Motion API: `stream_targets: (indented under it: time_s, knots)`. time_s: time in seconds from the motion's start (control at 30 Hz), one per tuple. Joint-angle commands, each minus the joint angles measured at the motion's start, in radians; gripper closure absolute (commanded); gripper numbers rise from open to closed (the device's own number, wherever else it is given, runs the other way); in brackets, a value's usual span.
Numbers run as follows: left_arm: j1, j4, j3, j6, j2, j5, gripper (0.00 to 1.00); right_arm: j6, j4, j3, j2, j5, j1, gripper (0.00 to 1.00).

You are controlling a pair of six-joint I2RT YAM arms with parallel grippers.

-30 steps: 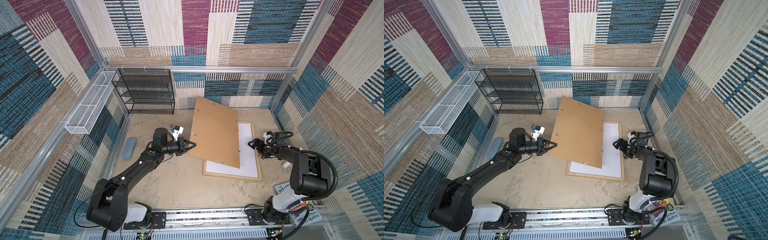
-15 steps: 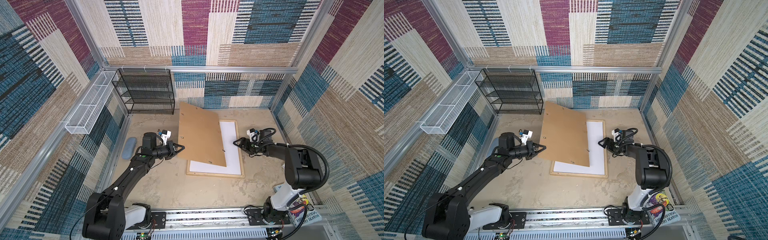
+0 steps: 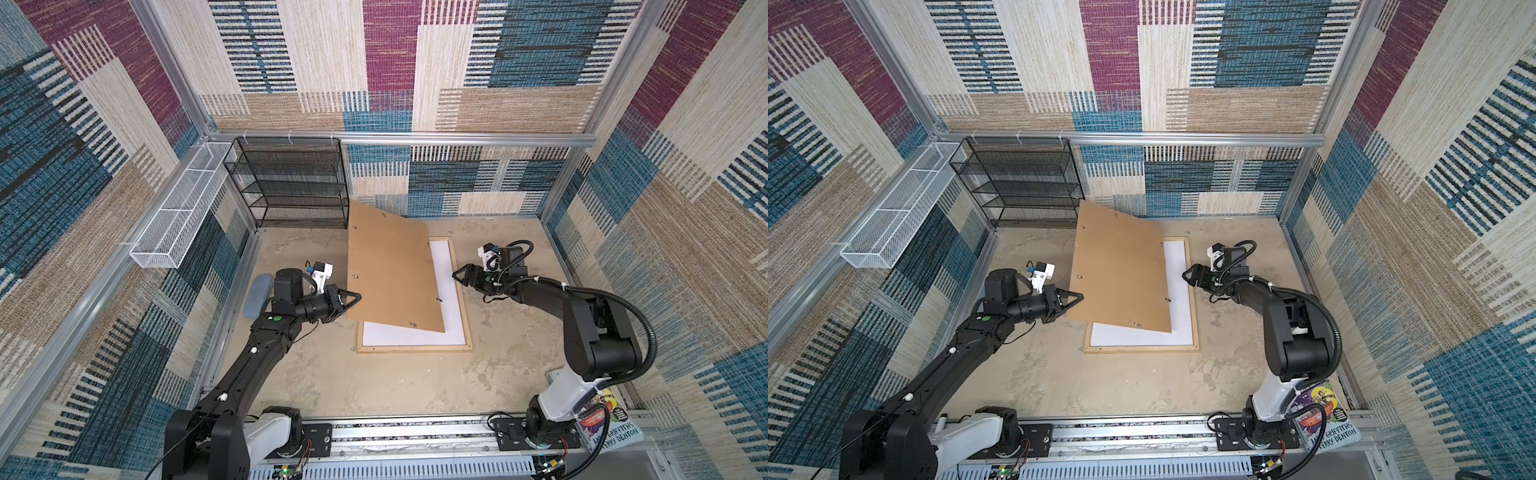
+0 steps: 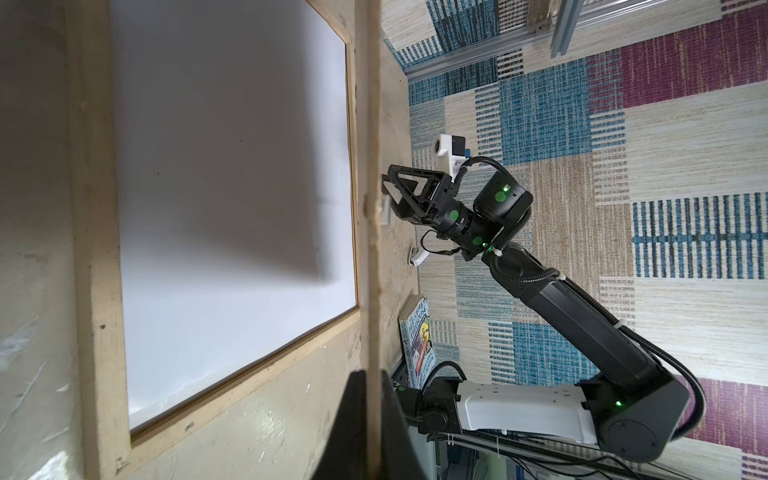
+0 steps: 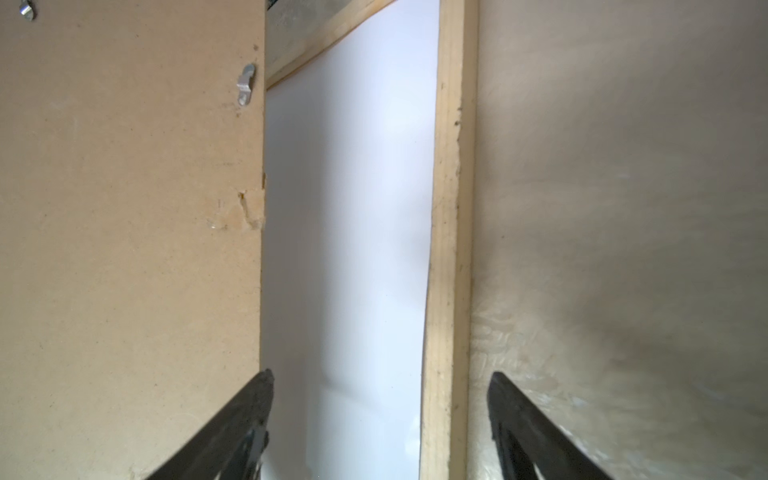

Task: Put the photo into the frame
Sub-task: 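Lower the backing board onto the wooden frame, aligning its edge with the right gripper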

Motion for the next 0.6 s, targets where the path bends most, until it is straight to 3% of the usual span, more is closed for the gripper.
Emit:
stream_targets:
  time_s: [0.0, 0.2, 0.4, 0.57]
  knots:
    - [0.000, 0.187, -0.032, -0.013, 0.004, 0.064, 1.00, -0.028, -0.047, 0.003, -0.034, 0.091, 0.020, 0.20]
    - [0.001, 0.396, -0.153, -0.088, -0.010, 0.030, 1.00, -0.045, -0.058, -0.028, -0.074, 0.101, 0.079, 0.34]
    - [0.001, 0.426, -0.168, -0.100, 0.005, 0.037, 1.00, -0.043, -0.052, -0.043, -0.071, 0.085, 0.153, 0.66]
    - [0.000, 0.448, -0.172, -0.114, 0.007, 0.045, 1.00, -0.041, -0.051, -0.056, -0.064, 0.082, 0.194, 0.79]
